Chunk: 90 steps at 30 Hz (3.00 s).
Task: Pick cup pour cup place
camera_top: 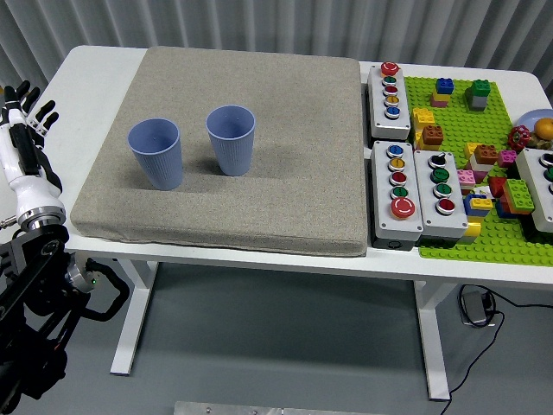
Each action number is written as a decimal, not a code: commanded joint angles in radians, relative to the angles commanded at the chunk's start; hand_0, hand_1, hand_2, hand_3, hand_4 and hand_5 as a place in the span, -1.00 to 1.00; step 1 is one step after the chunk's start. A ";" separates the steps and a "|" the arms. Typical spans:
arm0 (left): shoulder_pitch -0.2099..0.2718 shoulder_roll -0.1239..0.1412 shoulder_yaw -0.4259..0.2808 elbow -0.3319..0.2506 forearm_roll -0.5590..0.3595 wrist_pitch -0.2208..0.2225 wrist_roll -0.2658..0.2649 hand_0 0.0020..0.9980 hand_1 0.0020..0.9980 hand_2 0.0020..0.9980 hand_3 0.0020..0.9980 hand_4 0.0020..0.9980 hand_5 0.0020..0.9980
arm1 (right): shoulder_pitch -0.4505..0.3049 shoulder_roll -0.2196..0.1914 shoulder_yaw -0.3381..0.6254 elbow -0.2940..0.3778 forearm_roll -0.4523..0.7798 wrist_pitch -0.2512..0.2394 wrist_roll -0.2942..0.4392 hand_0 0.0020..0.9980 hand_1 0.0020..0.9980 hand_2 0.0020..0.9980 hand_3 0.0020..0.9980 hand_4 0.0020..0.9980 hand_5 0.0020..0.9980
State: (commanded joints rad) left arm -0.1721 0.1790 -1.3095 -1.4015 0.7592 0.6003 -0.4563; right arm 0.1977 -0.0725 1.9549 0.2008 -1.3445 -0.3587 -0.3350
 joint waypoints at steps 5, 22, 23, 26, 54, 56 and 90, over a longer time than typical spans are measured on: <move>0.006 0.004 0.016 0.013 0.006 -0.004 0.006 0.42 0.44 0.64 0.62 0.33 1.00 | 0.003 0.000 0.000 0.000 -0.002 0.000 0.000 0.34 0.12 -0.01 0.07 -0.83 -0.10; 0.038 0.023 0.054 0.068 0.283 -0.135 0.134 0.57 0.62 0.93 1.00 0.82 -0.09 | 0.009 -0.001 0.003 -0.001 -0.001 -0.001 0.003 0.34 0.12 -0.01 0.07 -0.85 -0.12; 0.039 0.024 0.052 0.072 0.306 -0.148 0.142 0.57 0.62 0.93 1.00 0.82 -0.09 | 0.009 -0.001 0.003 -0.001 -0.001 -0.001 0.003 0.34 0.12 -0.01 0.07 -0.85 -0.12; 0.040 0.027 0.049 0.083 0.355 -0.182 0.162 0.57 0.62 0.93 1.00 0.82 -0.09 | 0.011 -0.001 0.003 -0.001 -0.002 -0.001 0.003 0.34 0.12 -0.01 0.07 -0.85 -0.12; -0.007 0.034 0.086 0.236 0.496 -0.310 0.221 0.82 0.85 1.00 1.00 0.77 -0.58 | 0.012 0.002 -0.006 0.000 -0.001 -0.004 -0.003 0.34 0.12 -0.01 0.07 -0.87 -0.13; -0.017 0.034 0.093 0.246 0.495 -0.310 0.221 0.82 0.85 1.00 1.00 0.77 -0.58 | 0.011 0.002 -0.008 0.000 0.003 -0.005 -0.004 0.34 0.12 -0.01 0.07 -0.87 -0.13; -0.144 0.035 0.207 0.336 0.440 -0.310 0.217 0.83 0.83 1.00 1.00 0.81 -0.37 | 0.019 0.001 -0.018 0.000 0.015 -0.009 -0.006 0.34 0.11 -0.02 0.07 -0.89 -0.14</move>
State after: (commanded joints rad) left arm -0.3162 0.2142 -1.1020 -1.0652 1.1993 0.2908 -0.2388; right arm 0.2166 -0.0719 1.9367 0.2006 -1.3294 -0.3678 -0.3409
